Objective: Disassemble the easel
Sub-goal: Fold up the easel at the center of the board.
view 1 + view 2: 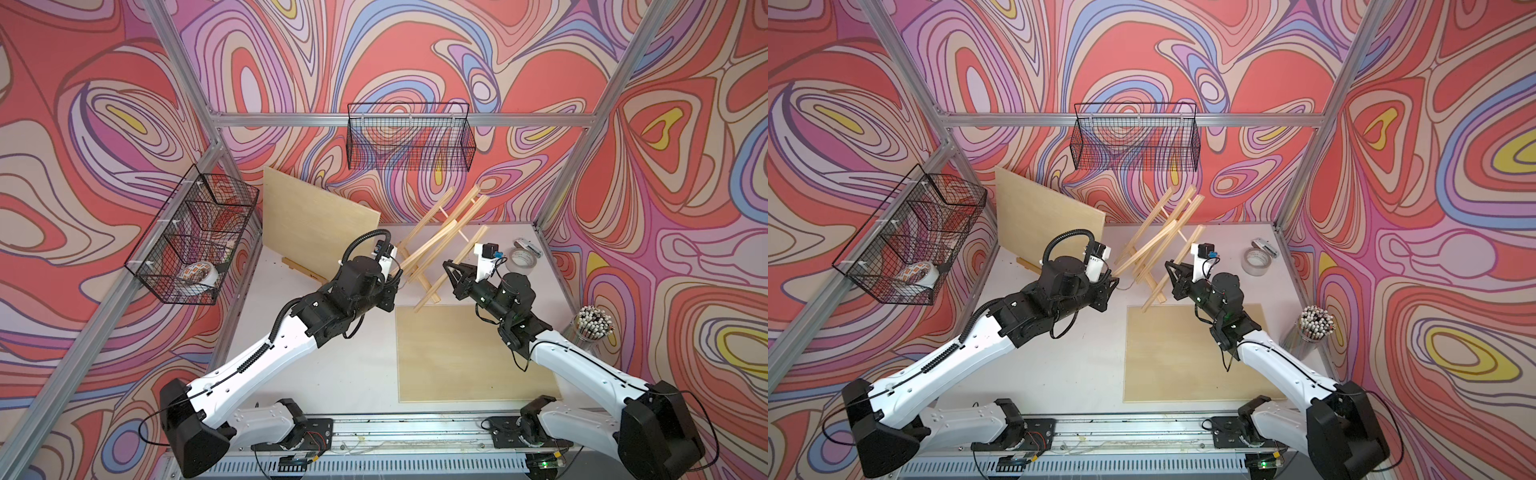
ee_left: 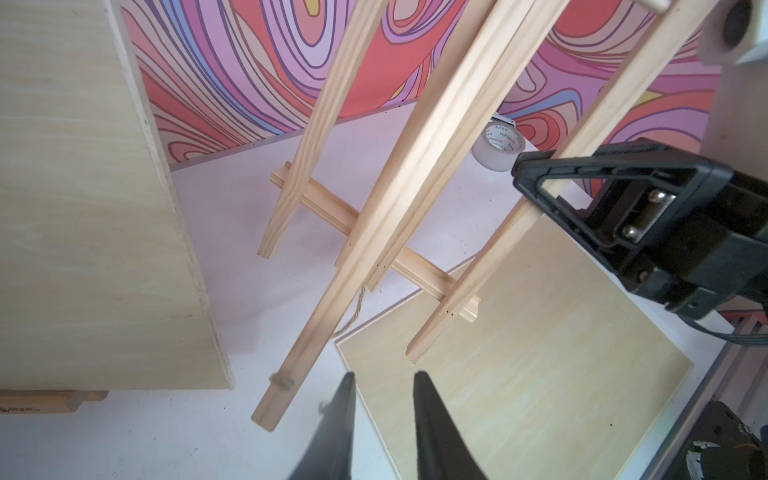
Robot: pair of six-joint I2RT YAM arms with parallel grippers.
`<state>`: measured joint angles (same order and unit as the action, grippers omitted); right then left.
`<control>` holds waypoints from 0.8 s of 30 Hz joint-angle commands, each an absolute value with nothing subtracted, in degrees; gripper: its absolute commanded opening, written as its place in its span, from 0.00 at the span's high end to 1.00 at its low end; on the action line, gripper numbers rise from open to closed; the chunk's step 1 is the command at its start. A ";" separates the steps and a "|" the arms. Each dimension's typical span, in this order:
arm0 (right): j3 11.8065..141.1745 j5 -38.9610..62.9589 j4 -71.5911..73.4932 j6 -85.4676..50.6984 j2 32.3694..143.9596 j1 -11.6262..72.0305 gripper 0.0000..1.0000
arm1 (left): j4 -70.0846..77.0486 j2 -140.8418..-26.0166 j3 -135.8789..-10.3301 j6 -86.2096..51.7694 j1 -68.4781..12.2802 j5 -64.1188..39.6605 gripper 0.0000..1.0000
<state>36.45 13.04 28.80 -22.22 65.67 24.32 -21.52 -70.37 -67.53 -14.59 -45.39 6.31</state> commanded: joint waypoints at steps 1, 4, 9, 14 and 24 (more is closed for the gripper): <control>36.23 14.39 34.16 -23.35 63.39 23.87 1.00 | -21.95 -73.24 -69.05 -13.85 -45.18 6.97 0.74; 35.70 14.96 35.16 -24.42 62.98 23.43 1.00 | -22.58 -75.28 -69.76 -14.05 -44.93 5.72 0.74; 35.09 17.10 36.99 -26.16 62.84 22.87 1.00 | -23.33 -78.55 -70.74 -15.21 -42.97 3.87 0.74; 34.98 18.18 37.69 -26.89 62.84 22.67 1.00 | -23.80 -81.72 -71.78 -16.85 -40.98 0.09 0.75; 34.94 19.77 38.65 -27.68 63.02 22.20 1.00 | -24.86 -85.60 -73.52 -17.46 -40.00 -1.32 0.76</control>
<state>35.22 18.17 33.80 -26.96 64.38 22.52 -23.57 -84.75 -71.66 -16.84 -40.69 -0.75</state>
